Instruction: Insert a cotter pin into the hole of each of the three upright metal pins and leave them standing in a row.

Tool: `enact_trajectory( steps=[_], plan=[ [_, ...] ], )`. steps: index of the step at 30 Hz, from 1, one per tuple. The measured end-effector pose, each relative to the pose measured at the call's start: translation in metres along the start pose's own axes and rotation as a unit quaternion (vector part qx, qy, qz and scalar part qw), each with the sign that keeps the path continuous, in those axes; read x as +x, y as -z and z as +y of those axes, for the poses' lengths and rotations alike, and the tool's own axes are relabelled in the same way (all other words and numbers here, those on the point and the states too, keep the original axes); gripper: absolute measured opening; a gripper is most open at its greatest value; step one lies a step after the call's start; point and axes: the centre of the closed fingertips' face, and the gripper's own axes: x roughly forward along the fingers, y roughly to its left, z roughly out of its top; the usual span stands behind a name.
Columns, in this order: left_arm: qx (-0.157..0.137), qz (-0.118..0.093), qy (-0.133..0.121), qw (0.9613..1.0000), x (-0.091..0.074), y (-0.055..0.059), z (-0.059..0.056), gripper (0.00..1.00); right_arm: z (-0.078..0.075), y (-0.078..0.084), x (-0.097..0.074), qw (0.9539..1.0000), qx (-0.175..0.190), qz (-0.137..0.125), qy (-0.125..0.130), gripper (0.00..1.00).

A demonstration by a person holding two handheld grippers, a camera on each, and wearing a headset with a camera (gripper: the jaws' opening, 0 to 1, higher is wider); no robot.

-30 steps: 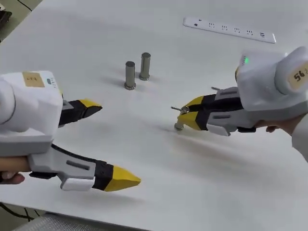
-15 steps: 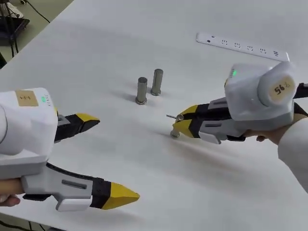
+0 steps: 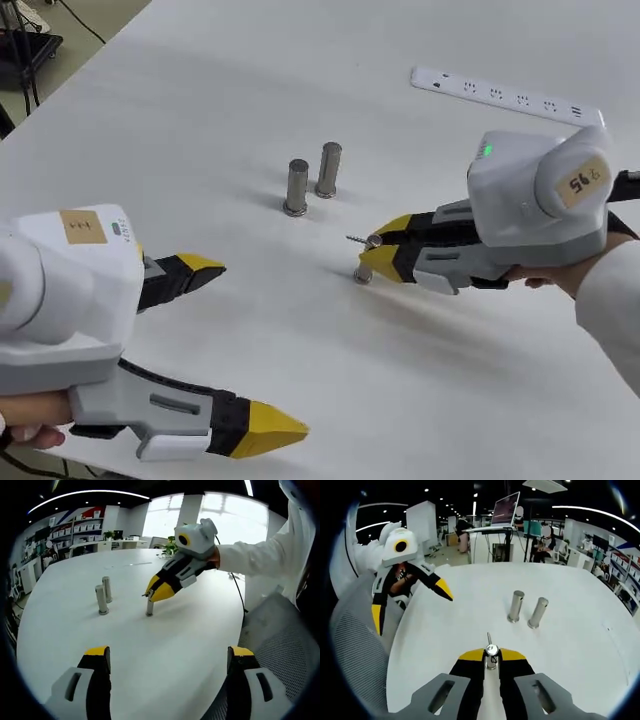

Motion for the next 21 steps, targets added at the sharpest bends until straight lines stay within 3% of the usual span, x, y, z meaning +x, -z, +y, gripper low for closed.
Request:
enact_trajectory(
  steps=[5, 11, 14, 21],
  plan=[
    [-0.002, -0.003, -0.003, 1.0000, -0.002, -0.002, 0.002, 0.96, 0.000, -0.007, -0.003, 0.9999, -0.010, -0.010, 0.007, 0.19],
    [0.001, -0.003, -0.009, 1.0000, -0.005, -0.004, 0.003, 0.96, 0.005, -0.010, -0.014, 0.9998, -0.007, -0.017, 0.011, 0.23],
    [0.007, 0.004, -0.010, 0.9999, -0.008, -0.003, 0.002, 0.96, 0.007, -0.012, -0.024, 0.9995, -0.002, -0.017, 0.025, 0.29],
    [0.001, -0.010, -0.015, 0.9998, -0.013, -0.012, 0.001, 0.98, 0.005, -0.014, -0.052, 0.9966, 0.037, -0.041, 0.060, 0.52]
  ],
)
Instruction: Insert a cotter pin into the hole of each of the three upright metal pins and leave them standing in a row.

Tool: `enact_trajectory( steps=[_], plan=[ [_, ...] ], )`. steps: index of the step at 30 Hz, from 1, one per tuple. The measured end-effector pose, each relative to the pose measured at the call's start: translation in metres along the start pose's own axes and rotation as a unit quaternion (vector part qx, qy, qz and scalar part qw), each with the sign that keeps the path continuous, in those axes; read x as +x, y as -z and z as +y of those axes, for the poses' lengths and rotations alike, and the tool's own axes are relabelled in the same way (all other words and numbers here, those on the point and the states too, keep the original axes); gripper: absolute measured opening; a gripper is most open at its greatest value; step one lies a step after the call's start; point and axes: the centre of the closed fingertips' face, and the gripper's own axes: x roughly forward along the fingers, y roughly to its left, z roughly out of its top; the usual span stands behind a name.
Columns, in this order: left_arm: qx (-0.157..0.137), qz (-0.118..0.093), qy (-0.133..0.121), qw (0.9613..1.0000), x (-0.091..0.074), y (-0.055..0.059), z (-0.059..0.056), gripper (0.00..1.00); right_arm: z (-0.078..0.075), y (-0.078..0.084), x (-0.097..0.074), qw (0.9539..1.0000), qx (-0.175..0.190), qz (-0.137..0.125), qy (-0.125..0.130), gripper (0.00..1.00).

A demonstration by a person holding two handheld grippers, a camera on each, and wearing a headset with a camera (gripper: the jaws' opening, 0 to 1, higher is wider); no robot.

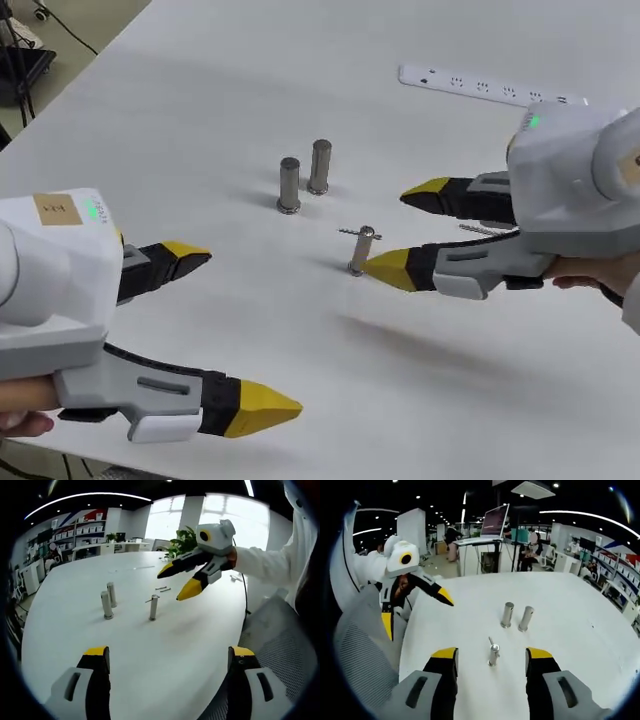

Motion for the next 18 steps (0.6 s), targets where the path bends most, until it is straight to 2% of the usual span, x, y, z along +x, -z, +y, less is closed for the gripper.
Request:
enact_trajectory(
  steps=[5, 8, 10, 12, 18],
  plan=[
    [-0.003, -0.009, -0.004, 0.9999, 0.001, -0.007, -0.001, 0.98, -0.004, 0.000, -0.023, 0.9991, 0.025, -0.016, 0.031, 0.52],
    [-0.004, -0.016, -0.003, 0.9999, 0.002, -0.011, -0.004, 0.99, -0.007, 0.003, -0.036, 0.9975, 0.045, -0.028, 0.048, 0.58],
    [-0.006, -0.022, -0.002, 0.9997, 0.003, -0.015, -0.007, 0.99, -0.011, 0.005, -0.045, 0.9952, 0.060, -0.038, 0.067, 0.69],
    [-0.005, -0.024, -0.002, 0.9997, 0.004, -0.017, -0.008, 0.99, -0.009, 0.009, -0.053, 0.9945, 0.065, -0.040, 0.071, 0.81],
    [-0.004, -0.029, -0.004, 0.9996, 0.006, -0.024, -0.007, 0.99, -0.005, 0.023, -0.072, 0.9913, 0.094, -0.045, 0.080, 0.90]
  ],
)
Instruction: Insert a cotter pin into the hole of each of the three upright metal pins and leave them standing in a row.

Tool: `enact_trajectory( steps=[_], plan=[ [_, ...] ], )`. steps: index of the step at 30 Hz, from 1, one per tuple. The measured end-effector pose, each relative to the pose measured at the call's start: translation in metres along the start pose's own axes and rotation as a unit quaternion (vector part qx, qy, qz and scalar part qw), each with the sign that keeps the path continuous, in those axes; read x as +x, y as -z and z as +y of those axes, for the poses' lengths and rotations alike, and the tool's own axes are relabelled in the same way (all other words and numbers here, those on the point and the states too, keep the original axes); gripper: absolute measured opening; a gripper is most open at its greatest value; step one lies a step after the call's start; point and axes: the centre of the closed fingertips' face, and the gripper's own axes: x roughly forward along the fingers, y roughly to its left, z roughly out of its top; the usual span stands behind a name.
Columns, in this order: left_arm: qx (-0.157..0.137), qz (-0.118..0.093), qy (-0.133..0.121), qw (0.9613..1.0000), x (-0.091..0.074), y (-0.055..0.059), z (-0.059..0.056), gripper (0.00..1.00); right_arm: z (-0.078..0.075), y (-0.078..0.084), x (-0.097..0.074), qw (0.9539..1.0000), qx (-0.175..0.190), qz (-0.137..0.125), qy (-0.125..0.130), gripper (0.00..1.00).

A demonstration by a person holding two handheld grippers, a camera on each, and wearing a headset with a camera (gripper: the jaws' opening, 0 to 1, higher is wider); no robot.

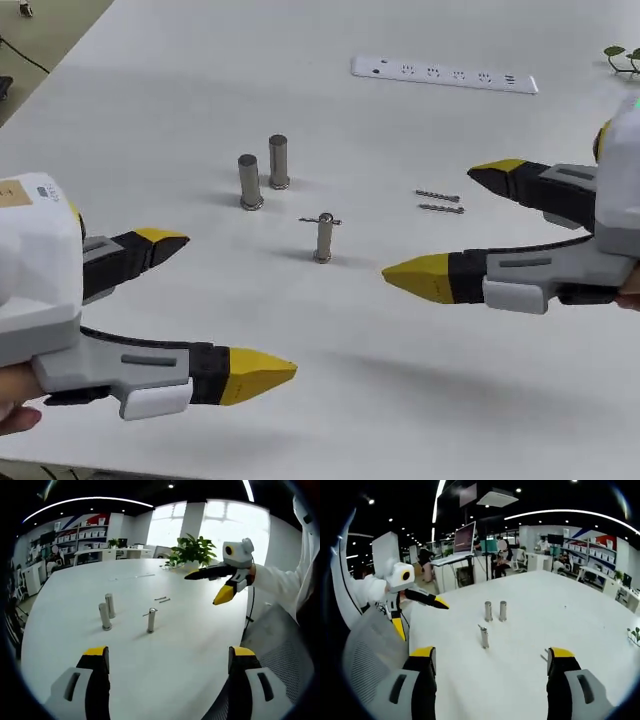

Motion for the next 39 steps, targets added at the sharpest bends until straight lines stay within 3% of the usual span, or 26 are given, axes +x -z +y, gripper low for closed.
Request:
enact_trajectory(
  steps=[5, 12, 15, 18, 26, 30, 34, 39],
  plan=[
    [-0.008, 0.003, -0.009, 0.9999, 0.002, 0.001, 0.004, 0.99, -0.003, 0.016, -0.015, 0.9992, 0.035, 0.003, 0.017, 0.98],
    [-0.016, -0.009, -0.019, 0.9997, 0.000, -0.002, 0.008, 0.99, -0.010, 0.040, -0.027, 0.9953, 0.080, 0.007, 0.055, 0.98],
    [-0.023, -0.018, -0.025, 0.9993, -0.001, -0.005, 0.011, 0.99, -0.012, 0.045, -0.032, 0.9930, 0.099, 0.002, 0.064, 0.98],
    [-0.030, -0.022, -0.028, 0.9989, -0.002, -0.004, 0.015, 0.99, -0.020, 0.052, -0.038, 0.9910, 0.099, 0.003, 0.090, 0.98],
    [-0.038, -0.037, -0.040, 0.9978, -0.006, -0.009, 0.027, 0.99, -0.027, 0.056, -0.051, 0.9847, 0.132, -0.010, 0.113, 0.98],
    [-0.038, -0.043, -0.044, 0.9974, -0.007, -0.015, 0.037, 0.98, -0.027, 0.059, -0.052, 0.9830, 0.142, -0.010, 0.115, 0.98],
    [-0.026, -0.043, -0.056, 0.9972, -0.008, -0.023, 0.054, 0.97, -0.024, 0.061, -0.051, 0.9834, 0.143, -0.004, 0.111, 0.98],
    [-0.003, -0.068, -0.057, 0.9961, -0.005, -0.045, 0.068, 0.90, -0.022, 0.059, -0.050, 0.9840, 0.143, -0.005, 0.107, 0.98]
  ],
)
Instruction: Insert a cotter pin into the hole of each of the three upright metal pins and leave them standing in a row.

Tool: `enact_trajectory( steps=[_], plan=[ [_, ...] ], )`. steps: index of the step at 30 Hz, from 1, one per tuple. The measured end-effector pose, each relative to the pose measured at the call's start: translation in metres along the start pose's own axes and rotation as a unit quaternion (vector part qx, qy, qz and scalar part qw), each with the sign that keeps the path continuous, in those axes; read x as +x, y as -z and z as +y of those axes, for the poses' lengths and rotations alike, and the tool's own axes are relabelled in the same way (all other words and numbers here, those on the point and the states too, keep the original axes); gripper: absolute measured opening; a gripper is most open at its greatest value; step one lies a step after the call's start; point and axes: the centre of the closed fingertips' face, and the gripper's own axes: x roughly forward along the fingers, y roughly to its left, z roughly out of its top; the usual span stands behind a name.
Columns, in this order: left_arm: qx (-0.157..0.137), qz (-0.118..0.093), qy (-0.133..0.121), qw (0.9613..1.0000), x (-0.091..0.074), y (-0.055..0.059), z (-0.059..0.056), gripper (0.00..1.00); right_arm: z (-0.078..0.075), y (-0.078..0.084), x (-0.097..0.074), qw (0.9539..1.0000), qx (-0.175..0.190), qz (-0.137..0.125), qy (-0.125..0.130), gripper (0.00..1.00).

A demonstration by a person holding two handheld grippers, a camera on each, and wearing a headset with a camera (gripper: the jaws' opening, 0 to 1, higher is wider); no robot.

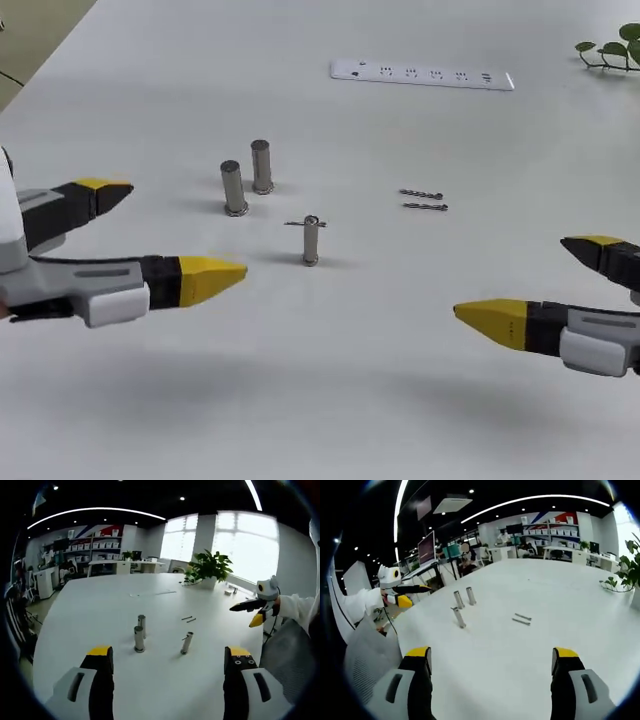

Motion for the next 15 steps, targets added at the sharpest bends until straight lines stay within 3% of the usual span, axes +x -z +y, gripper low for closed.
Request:
enact_trajectory(
  steps=[5, 10, 12, 15],
  plan=[
    [0.001, -0.014, -0.007, 0.9999, 0.019, -0.018, 0.018, 0.81, 0.002, 0.001, 0.000, 1.0000, -0.003, 0.007, -0.003, 0.98],
    [0.003, -0.008, 0.005, 1.0000, 0.039, -0.022, 0.025, 0.78, -0.001, 0.002, -0.004, 1.0000, -0.001, 0.006, 0.002, 0.98],
    [-0.017, -0.020, 0.018, 0.9995, 0.047, -0.027, 0.024, 0.76, -0.002, 0.003, -0.005, 1.0000, 0.002, 0.006, 0.004, 0.98],
    [-0.005, -0.015, 0.017, 0.9997, 0.056, -0.026, 0.029, 0.71, -0.003, 0.004, -0.007, 0.9999, 0.002, 0.006, 0.009, 0.98]
  ],
)
